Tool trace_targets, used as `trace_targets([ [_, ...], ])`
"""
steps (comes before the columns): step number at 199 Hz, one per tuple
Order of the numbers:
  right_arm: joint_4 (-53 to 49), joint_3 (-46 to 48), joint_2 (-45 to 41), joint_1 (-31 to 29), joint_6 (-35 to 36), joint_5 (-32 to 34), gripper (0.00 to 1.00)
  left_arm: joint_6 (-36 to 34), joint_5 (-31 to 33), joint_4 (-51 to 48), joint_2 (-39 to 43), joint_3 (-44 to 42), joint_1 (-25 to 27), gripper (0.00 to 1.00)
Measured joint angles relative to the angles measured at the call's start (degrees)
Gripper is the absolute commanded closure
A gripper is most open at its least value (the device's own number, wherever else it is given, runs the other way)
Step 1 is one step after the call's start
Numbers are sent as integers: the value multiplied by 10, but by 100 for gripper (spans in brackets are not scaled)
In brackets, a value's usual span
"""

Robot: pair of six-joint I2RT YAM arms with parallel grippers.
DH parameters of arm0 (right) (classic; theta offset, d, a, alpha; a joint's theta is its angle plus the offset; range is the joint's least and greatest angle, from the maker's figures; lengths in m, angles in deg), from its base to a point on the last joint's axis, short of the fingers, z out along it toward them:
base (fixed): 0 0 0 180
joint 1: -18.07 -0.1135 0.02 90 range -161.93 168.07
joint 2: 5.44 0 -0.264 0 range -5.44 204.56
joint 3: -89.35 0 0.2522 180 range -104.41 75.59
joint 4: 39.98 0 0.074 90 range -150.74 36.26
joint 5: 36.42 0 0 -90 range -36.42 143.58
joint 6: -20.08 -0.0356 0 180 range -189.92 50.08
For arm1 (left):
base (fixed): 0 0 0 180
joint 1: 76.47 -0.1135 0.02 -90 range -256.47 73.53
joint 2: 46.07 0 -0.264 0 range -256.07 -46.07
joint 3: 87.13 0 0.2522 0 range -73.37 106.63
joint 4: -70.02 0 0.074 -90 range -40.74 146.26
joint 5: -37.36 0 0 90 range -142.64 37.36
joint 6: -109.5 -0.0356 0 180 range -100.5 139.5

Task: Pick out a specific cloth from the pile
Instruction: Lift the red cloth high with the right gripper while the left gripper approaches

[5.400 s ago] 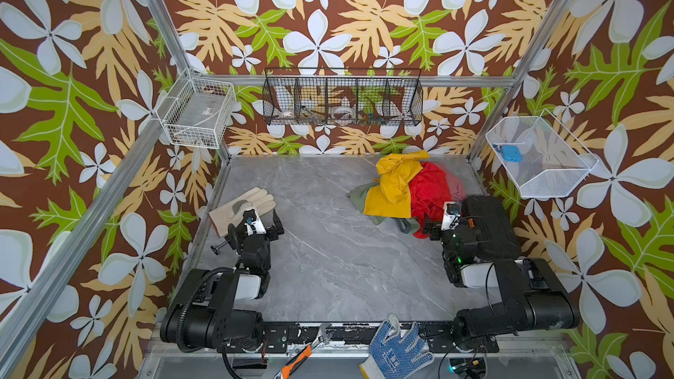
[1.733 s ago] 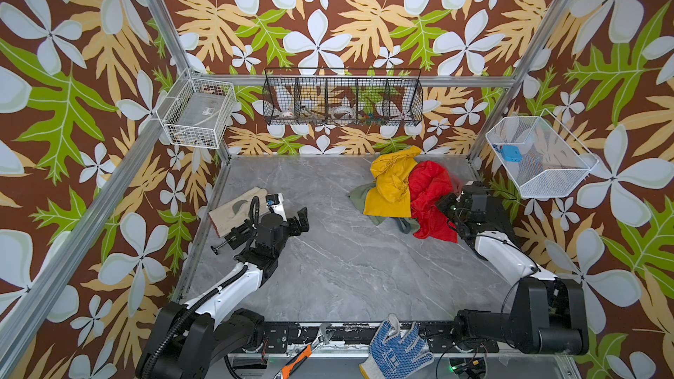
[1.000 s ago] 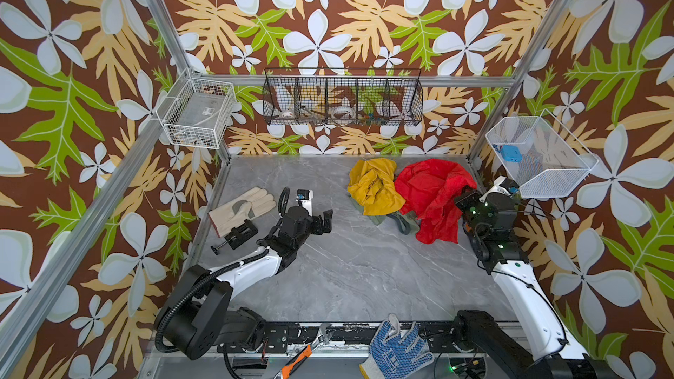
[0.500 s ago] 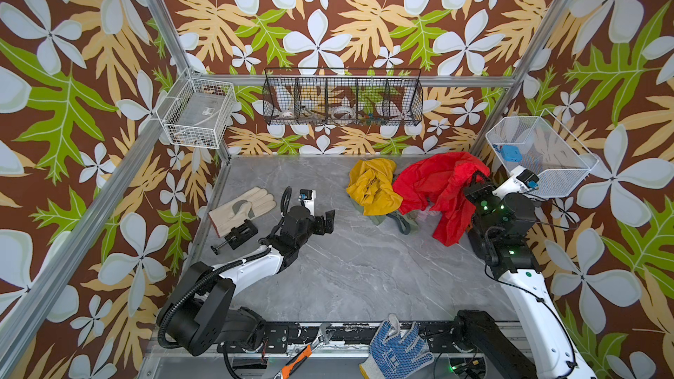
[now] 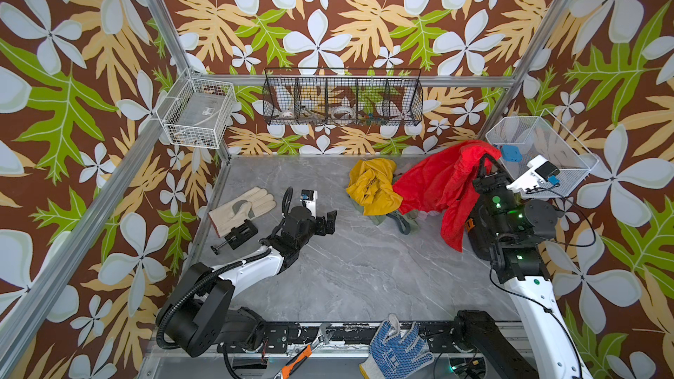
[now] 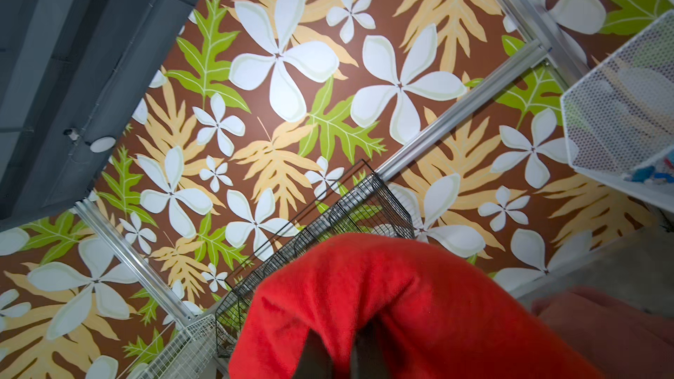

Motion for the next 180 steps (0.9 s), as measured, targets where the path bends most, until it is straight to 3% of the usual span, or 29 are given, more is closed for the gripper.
trace_targets([
  [84, 8, -194, 76, -45, 12, -80, 100, 6, -56, 12, 67, 6, 6, 2],
  [144, -66, -286, 177, -209, 100, -111, 100, 3, -139, 17, 127, 73, 23, 0],
  [180, -109, -315, 233, -278, 148, -108, 100, 3, -170, 21, 159, 115, 27, 0],
])
